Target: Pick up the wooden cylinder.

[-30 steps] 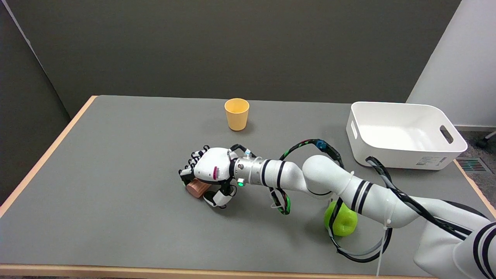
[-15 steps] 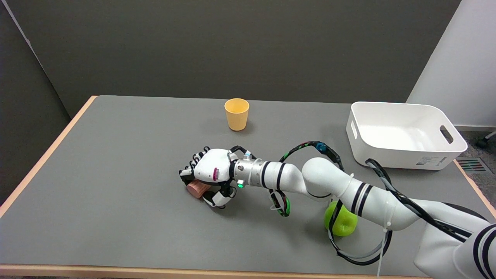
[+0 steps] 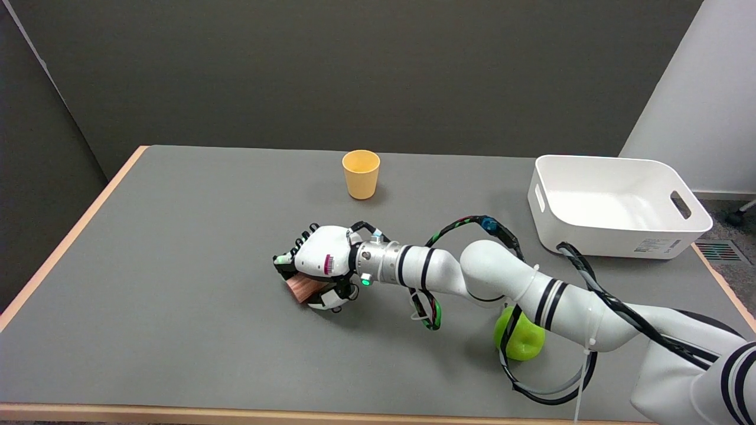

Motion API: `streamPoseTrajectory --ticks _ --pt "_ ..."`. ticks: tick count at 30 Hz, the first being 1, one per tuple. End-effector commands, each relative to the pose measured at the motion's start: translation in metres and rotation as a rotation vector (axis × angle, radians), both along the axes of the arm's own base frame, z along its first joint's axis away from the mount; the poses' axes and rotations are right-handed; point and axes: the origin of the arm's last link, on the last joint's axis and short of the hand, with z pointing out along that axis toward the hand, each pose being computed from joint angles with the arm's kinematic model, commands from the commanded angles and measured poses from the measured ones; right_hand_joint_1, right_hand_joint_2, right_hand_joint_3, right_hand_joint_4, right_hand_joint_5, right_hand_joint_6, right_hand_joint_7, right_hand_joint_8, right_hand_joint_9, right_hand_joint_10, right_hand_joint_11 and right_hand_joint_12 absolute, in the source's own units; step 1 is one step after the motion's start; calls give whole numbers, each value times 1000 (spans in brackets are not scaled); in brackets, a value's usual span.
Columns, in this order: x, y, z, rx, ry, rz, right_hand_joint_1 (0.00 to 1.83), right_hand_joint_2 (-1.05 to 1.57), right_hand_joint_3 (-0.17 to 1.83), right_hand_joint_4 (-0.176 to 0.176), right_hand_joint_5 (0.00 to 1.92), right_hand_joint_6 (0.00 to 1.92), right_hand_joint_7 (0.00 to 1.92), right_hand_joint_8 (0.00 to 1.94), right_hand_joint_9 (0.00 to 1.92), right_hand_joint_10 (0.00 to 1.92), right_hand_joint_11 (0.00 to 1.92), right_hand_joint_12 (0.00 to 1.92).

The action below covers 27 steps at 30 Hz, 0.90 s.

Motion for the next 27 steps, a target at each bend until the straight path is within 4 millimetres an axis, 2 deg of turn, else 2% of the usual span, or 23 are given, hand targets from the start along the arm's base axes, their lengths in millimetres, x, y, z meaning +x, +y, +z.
streamPoseTrajectory --ticks 1,2,4,6,8,12,14,17,23,27 --pt "1 0 0 3 1 4 1480 1021 362 85 641 1324 758 1418 736 1514 679 1631" --pt "2 -1 0 3 0 6 1484 978 452 92 639 1347 764 1432 740 1554 708 1679" --pt "4 -2 1 2 -5 8 1504 796 829 75 589 1532 796 1496 781 1687 763 1892" --pt "7 -3 2 5 -18 8 1518 731 1022 102 563 1646 779 1605 793 1838 801 1921" --pt "12 -6 4 5 -32 12 1519 731 1059 130 516 1710 767 1629 782 1915 803 1921" --pt "30 -12 10 3 -73 31 1523 709 1084 151 472 1708 805 1598 783 1921 719 1921" --pt "42 -15 14 7 -82 55 1526 688 1113 152 472 1667 832 1590 788 1921 618 1921" --pt "57 -17 18 12 -84 94 1538 637 1185 125 501 1643 885 1576 814 1921 549 1921" --pt "85 -20 25 28 -76 169 1569 494 1397 119 606 1662 1002 1554 941 1921 760 1921" --pt "104 -22 35 20 -55 229 1578 454 1460 126 629 1684 1036 1556 981 1921 810 1921"
